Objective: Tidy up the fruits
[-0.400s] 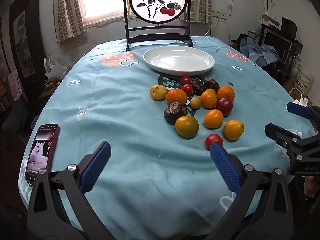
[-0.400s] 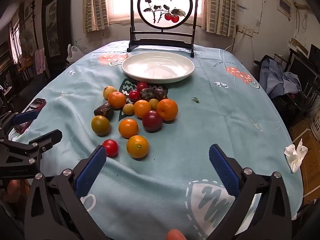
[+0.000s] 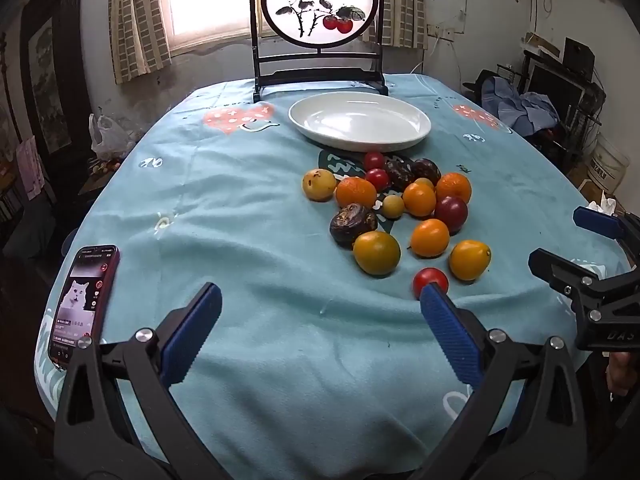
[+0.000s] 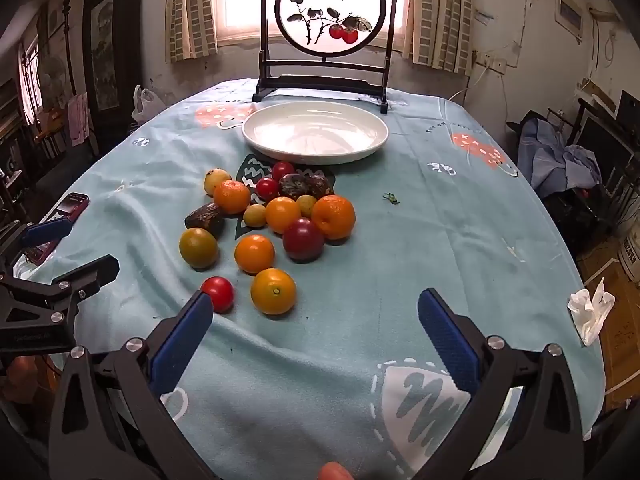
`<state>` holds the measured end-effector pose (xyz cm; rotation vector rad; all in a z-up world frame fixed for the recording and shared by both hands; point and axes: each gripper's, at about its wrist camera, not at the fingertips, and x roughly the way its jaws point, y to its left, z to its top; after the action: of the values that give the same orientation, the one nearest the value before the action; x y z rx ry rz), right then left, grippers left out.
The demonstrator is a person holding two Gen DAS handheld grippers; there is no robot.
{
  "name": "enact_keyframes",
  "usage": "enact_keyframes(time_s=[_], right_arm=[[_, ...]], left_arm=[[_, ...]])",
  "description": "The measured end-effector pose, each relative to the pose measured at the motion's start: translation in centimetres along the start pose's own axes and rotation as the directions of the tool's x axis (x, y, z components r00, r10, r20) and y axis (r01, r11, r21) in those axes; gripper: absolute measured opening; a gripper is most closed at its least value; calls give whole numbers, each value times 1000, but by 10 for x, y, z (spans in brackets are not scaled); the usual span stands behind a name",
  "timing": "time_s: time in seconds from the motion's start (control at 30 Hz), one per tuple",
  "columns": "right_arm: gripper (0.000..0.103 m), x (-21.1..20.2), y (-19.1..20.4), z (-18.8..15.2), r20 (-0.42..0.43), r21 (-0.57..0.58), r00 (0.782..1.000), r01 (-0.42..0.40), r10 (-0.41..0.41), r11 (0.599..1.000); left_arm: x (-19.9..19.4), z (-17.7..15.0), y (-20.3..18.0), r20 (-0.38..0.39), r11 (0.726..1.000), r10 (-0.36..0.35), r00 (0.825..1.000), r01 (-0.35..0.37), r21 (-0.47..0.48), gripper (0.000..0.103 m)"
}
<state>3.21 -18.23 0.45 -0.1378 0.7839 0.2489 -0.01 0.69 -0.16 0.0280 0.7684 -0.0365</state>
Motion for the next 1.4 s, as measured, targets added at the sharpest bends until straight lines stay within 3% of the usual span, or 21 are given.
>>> enact_keyframes(time_s=[1.4], right_arm=[[102, -2, -1, -3, 2, -2, 1000, 6, -6, 1000]], left_arm=[[5, -5, 1, -18, 1000, -3, 1000, 3, 1, 101]])
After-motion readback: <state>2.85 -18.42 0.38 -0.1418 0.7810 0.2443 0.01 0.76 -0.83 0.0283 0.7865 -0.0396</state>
